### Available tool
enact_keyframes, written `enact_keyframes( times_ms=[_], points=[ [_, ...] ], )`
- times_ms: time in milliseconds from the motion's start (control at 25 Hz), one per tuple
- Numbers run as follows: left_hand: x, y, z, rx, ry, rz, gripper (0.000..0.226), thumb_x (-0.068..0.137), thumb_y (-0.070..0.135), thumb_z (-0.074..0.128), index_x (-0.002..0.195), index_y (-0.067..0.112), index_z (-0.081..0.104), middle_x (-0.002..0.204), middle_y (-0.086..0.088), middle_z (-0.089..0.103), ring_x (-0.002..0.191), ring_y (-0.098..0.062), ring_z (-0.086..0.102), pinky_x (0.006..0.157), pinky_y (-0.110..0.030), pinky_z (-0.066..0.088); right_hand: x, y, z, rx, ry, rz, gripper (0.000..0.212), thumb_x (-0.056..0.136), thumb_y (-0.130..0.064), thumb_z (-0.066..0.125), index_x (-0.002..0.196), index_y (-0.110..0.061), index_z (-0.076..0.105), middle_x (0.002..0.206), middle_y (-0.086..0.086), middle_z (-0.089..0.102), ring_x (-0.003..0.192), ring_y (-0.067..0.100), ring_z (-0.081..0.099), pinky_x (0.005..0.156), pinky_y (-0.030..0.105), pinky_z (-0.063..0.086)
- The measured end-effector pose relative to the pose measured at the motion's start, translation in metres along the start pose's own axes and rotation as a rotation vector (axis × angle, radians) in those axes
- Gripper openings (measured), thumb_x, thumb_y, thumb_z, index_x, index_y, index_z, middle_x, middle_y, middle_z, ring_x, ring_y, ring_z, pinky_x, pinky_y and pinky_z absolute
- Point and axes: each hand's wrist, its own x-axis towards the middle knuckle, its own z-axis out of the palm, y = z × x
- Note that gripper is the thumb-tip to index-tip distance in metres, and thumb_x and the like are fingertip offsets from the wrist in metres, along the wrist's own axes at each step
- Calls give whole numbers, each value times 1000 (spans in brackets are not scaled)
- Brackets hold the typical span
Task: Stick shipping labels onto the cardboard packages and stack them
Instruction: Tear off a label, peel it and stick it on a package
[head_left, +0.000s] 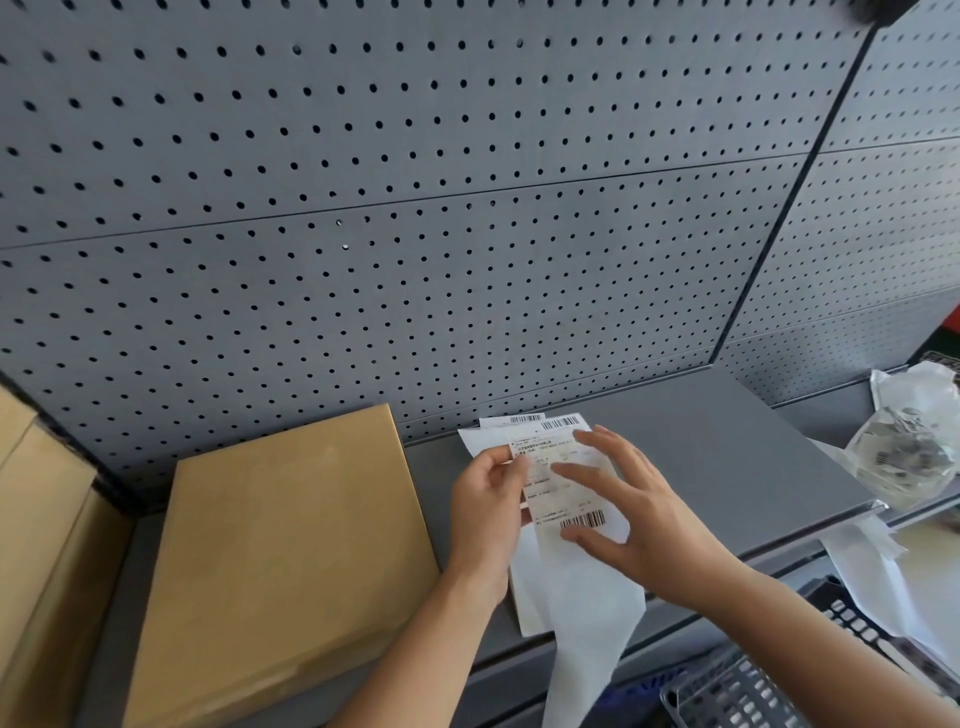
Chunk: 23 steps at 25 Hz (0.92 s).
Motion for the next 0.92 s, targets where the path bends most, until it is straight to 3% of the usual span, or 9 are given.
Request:
enact_keyframes(
  times_ms=[200, 320, 400, 480, 600, 760, 840, 920],
  points=[
    [2, 6, -3, -114, 9, -39, 12, 100, 20, 64, 111, 14, 67, 105, -8, 79, 93, -25, 75, 87, -45, 60, -1, -4, 5, -20, -71, -87, 64, 86, -61, 63, 144, -39, 47, 158, -9, 34, 153, 16, 18, 122, 48, 24],
    [-4, 6, -6, -203, -85, -74, 19, 101, 20, 63, 115, 7, 62, 106, -12, 80, 87, -22, 75, 85, -40, 61, 2, -6, 5, 18, 8, -49, 49, 94, -52, 57, 139, -33, 54, 150, -7, 43, 144, 17, 36, 114, 47, 38],
    [-10, 4, -7, -220, -160, -75, 22, 101, 19, 62, 119, 6, 61, 106, -11, 80, 88, -21, 76, 83, -36, 60, 4, -7, 3, 76, 45, -4, 41, 96, -45, 58, 134, -31, 59, 143, -9, 48, 132, 13, 48, 103, 38, 49],
    [-14, 3, -10, -178, -200, -53, 21, 102, 18, 60, 122, 10, 64, 108, -7, 80, 95, -23, 76, 85, -36, 60, 6, -9, 2, 132, 79, 35, 35, 96, -40, 58, 129, -31, 63, 138, -12, 51, 123, 9, 55, 94, 30, 53],
    [-21, 4, -14, -79, -278, -23, 25, 103, 18, 58, 127, 21, 65, 108, -2, 80, 100, -20, 75, 86, -36, 62, 9, -7, 2, 144, 152, 79, 26, 97, -27, 60, 122, -26, 69, 130, -10, 57, 117, 10, 59, 91, 29, 54],
    [-27, -2, -18, 44, -407, -51, 58, 99, 8, 64, 138, 46, 47, 107, 5, 75, 99, -11, 72, 93, -42, 59, 18, -8, 3, 112, 218, 137, 25, 97, -15, 62, 119, -22, 72, 126, -6, 61, 116, 15, 60, 90, 27, 51],
    [-26, -9, -22, 72, -490, -53, 87, 94, -2, 68, 147, 52, 25, 116, 1, 71, 102, -14, 68, 96, -39, 56, 22, -9, 4, 121, 214, 180, 25, 98, -16, 61, 120, -22, 72, 127, -6, 61, 117, 16, 58, 91, 22, 45],
    [-25, -16, -24, 75, -540, -18, 102, 90, -7, 72, 151, 53, 16, 124, -7, 70, 106, -18, 66, 100, -37, 54, 26, -9, 5, 155, 197, 242, 26, 99, -18, 60, 121, -23, 72, 129, -6, 59, 118, 16, 57, 90, 17, 41]
  ],
)
